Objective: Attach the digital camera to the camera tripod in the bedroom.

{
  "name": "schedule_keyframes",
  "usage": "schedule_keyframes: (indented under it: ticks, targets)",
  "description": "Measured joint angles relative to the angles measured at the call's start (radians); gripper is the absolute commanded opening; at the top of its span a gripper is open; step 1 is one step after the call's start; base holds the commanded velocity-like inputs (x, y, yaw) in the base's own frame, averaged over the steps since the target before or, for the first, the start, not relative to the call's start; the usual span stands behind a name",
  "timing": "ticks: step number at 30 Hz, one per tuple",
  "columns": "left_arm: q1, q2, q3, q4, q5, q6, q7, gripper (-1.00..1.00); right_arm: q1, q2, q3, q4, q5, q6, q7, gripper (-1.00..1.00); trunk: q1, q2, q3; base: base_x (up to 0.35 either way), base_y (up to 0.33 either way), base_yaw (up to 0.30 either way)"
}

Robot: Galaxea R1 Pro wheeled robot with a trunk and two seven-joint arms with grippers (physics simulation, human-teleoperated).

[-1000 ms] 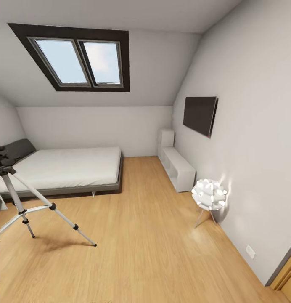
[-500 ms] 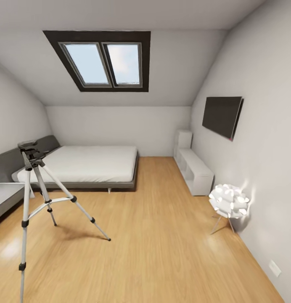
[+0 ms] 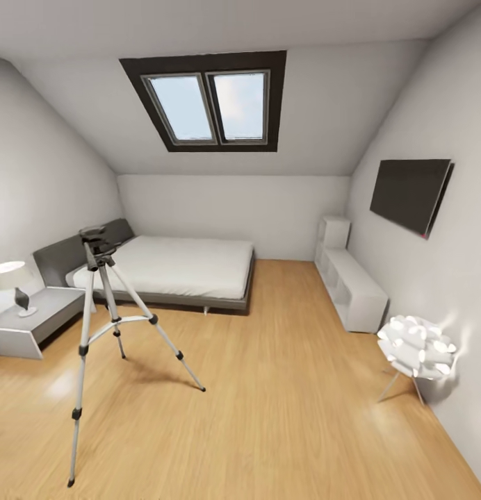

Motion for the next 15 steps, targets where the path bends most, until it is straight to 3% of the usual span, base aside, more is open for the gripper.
schedule_keyframes:
  ticks: [15]
  targets:
    - [0.000,0.000,0.000,0.000,0.001,-0.001,0.000,-1.00,0.000,-0.001,0.000,0.000,0.000,0.000,0.001,1.00,0.000,0.000,0.000,0.000,0.000,0.278]
